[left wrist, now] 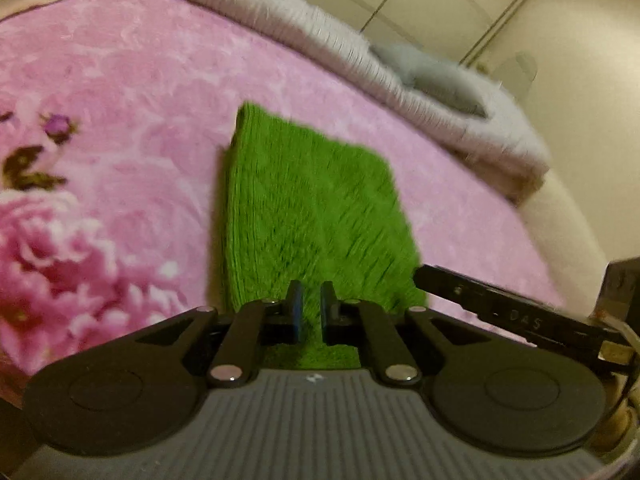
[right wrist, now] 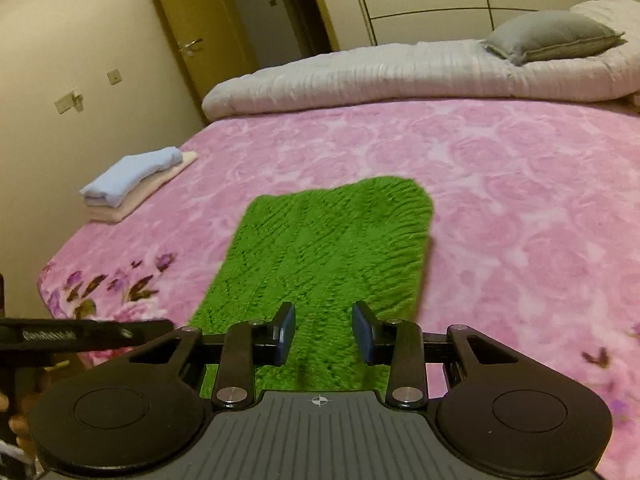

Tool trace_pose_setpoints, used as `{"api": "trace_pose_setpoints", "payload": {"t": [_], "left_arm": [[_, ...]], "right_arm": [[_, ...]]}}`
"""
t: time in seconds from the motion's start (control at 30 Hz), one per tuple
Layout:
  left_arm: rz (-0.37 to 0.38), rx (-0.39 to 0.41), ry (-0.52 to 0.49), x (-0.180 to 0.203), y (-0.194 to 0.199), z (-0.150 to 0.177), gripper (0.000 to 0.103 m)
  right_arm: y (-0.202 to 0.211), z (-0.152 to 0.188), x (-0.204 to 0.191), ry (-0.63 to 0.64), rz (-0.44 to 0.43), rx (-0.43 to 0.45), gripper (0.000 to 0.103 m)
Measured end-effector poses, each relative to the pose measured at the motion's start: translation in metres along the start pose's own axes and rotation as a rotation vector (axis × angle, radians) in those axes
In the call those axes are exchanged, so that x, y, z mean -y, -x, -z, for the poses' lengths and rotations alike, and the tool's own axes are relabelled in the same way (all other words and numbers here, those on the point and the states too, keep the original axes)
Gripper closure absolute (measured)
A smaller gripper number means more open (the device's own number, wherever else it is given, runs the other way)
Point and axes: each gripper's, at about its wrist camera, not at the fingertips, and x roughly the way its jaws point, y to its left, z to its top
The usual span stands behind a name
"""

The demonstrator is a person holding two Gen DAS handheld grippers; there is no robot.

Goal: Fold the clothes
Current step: 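Lower the folded strip onto the bed and open both grippers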

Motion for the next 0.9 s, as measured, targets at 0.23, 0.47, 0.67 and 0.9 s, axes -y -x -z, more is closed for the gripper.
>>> {"api": "trace_pose_setpoints", "payload": {"t": [0.23,0.47,0.67,0.9], "left_arm": [[-0.055,-0.011,0.021,0.007,-0.004,0.006,0.099],[-0.096,0.004,-0.064,0.026,0.018,0.018,0.098],[-0.157,-0.07,-0.06,0.022,-0.001,0.039,0.099],[-0.234,-0.065,-0.106,0.043,0.019,0.037,0.096]], "right_arm": [[-0.023,0.023,-0.006,0.113,0.088,-0.081,0.069],[0.026,0.025,-0.017,0.064,0.079,-0.017,0.069],[0.009,0.053,-0.01,-0.006,0.081,-0.106,0.069],[0.033,0.044,-0.02,-0.019,0.109,-0.096,0.069]]}}
